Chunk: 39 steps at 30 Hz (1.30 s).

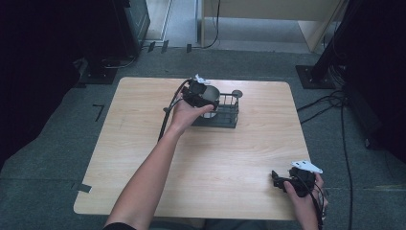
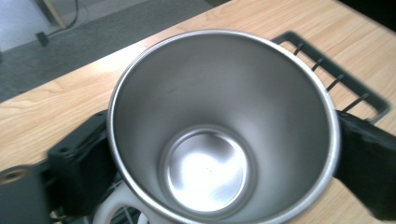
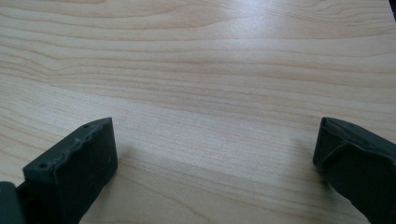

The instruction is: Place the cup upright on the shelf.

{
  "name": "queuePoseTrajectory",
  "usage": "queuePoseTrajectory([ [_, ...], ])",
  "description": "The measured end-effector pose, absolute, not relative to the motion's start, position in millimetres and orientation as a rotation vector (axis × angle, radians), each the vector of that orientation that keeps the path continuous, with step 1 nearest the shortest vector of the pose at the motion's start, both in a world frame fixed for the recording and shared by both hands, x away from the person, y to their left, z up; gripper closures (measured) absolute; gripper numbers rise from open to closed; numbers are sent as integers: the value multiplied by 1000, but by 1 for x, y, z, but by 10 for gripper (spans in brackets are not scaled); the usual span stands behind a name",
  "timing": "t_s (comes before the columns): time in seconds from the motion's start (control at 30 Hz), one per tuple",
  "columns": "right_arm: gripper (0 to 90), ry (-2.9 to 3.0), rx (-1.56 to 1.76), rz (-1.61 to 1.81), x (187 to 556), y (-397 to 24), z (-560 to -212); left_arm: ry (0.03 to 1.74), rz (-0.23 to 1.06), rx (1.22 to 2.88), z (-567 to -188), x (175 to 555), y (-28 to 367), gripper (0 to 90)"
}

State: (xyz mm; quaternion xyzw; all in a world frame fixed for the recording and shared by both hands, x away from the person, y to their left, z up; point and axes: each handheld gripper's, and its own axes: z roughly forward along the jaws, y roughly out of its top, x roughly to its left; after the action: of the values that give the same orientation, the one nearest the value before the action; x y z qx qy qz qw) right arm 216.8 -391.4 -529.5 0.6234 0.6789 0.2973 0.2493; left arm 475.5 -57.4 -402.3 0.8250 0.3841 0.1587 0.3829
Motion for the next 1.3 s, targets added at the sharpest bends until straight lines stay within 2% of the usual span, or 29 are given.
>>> queuePoseTrajectory([
  [0.57,0,1849,1696,809,217,-391,-530,974,427,1980,-368,450,-31,0],
  [1.3,0,1849,1697,808,217,-391,-530,967,479,1943,-380,385,27,0],
])
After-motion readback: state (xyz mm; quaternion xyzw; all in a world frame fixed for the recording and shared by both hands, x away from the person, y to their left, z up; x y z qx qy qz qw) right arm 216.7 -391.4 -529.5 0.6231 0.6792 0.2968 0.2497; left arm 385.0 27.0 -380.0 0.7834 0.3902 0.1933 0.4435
